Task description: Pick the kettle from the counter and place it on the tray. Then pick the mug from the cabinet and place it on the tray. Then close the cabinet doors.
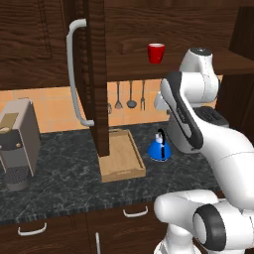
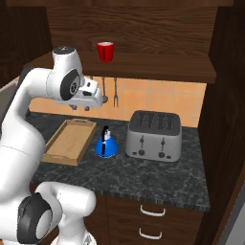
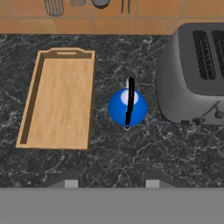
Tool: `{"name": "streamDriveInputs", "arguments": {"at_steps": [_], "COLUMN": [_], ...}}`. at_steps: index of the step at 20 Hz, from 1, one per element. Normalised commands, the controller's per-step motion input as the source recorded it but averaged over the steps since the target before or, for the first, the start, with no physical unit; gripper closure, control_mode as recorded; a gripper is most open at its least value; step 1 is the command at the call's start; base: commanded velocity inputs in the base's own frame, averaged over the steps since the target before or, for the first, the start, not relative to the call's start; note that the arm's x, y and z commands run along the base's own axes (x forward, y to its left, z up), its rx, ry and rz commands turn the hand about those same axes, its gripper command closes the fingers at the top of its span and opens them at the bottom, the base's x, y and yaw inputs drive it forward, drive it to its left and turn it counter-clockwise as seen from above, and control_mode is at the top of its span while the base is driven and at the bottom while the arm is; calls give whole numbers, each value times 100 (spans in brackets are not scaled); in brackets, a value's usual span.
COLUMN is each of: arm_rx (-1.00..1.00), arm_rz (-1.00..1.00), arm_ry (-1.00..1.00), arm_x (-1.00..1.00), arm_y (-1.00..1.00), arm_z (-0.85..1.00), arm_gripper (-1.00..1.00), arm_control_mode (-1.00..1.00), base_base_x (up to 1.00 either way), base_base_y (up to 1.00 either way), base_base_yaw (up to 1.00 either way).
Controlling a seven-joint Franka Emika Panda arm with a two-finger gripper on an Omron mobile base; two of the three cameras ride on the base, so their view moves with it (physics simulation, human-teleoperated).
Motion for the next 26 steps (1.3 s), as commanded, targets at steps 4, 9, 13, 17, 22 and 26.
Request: {"name": "streamDriveInputs", "arguments": {"at_steps": [4, 9, 13, 17, 22, 26], "arm_rx": [0, -1, -1, -2, 0, 0], "arm_rz": [0, 0, 0, 0, 0, 0], "arm_ry": [-1, -5, 0, 1, 1, 0], "arm_x": [-11, -45, -28, 1, 11, 21], "arm_y": [0, -1, -2, -6, -24, -1], "arm_z": [-1, -33, -48, -56, -48, -25], "arm_gripper": [-100, -100, -100, -100, -100, -100], "arm_control_mode": [-100, -100, -100, -100, -100, -100], "base_base_x": [0, 0, 0, 0, 0, 0], "base_base_y": [0, 0, 0, 0, 0, 0], "base_base_yaw": [0, 0, 0, 0, 0, 0]}}
